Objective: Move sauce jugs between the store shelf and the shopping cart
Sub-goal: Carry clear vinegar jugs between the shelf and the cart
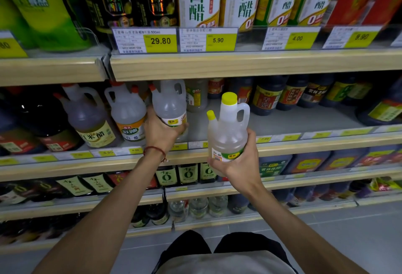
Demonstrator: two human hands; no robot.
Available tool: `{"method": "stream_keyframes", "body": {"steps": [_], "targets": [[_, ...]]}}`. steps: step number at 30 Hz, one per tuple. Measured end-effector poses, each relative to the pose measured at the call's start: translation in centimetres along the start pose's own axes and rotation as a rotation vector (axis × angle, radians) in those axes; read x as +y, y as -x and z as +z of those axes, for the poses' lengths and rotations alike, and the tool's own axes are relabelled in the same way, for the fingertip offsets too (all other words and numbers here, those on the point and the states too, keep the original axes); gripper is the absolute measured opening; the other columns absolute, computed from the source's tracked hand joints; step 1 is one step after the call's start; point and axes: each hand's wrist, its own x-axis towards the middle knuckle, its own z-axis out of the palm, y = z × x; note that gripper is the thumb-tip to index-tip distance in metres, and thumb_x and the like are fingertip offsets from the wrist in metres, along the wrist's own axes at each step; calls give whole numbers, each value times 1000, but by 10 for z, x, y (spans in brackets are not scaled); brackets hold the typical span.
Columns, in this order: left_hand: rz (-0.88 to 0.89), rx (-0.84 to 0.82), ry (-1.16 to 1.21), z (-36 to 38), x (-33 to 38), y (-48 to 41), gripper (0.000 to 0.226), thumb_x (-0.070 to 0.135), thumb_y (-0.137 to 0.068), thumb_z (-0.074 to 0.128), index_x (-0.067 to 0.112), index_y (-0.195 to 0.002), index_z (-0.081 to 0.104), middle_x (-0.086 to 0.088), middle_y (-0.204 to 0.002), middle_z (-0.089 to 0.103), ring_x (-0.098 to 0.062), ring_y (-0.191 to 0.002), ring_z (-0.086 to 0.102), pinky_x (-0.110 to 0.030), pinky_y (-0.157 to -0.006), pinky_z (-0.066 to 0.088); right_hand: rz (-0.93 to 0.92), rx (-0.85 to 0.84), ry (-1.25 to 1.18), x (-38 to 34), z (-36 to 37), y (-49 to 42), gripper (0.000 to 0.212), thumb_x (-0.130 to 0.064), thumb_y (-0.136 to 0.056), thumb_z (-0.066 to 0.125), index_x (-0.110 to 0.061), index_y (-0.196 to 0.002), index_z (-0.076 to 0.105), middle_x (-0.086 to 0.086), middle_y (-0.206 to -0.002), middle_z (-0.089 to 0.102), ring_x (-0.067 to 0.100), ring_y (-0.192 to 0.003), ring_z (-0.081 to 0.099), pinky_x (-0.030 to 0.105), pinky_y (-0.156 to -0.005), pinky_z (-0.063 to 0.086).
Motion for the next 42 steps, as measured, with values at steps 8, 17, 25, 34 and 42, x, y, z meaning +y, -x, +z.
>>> {"method": "stream_keyframes", "body": {"steps": [8, 17, 25, 34, 42], "targets": [[82, 175, 30, -9, 10, 76, 81, 11, -79, 83, 9, -148, 39, -5, -148, 47, -20, -140, 44, -44, -117, 39, 17, -26, -37, -1, 6, 7, 97, -19, -54, 99, -27, -132, 42, -6, -124, 61, 13, -111, 64, 36, -88, 60], [-61, -552, 303, -25, 66, 109, 64, 44, -88, 70, 22, -144, 49, 10, -139, 60, -5, -128, 57, -24, -98, 52, -31, -112, -74, -9, 14, 10, 90, -22, -69, 94, -26, -138, 36, -4, -131, 55, 8, -117, 60, 32, -88, 59], [146, -507, 83, -24, 65, 86, 70, 49, -80, 78, 20, -139, 52, 8, -132, 63, -10, -124, 60, -43, -102, 53, -243, -436, 133, -8, -9, -12, 87, -17, -95, 73, -9, -155, 11, 8, -149, 34, 18, -140, 41, 16, -106, 45], [390, -451, -104, -6, 57, 66, 82, 28, -91, 76, 5, -155, 30, -5, -158, 40, -9, -142, 37, -10, -114, 29, -377, -15, 238, 2, 0, -28, 83, -11, -91, 77, -17, -158, 28, 9, -153, 35, 11, -132, 43, 8, -98, 37], [355, -395, -80, 14, 44, 54, 74, 24, -95, 71, 8, -155, 30, 7, -149, 37, 8, -135, 31, -2, -108, 24, -291, -39, 142, 18, 18, -48, 65, -3, -95, 70, -6, -152, 39, 9, -146, 48, 4, -125, 47, 9, -102, 41]]}}
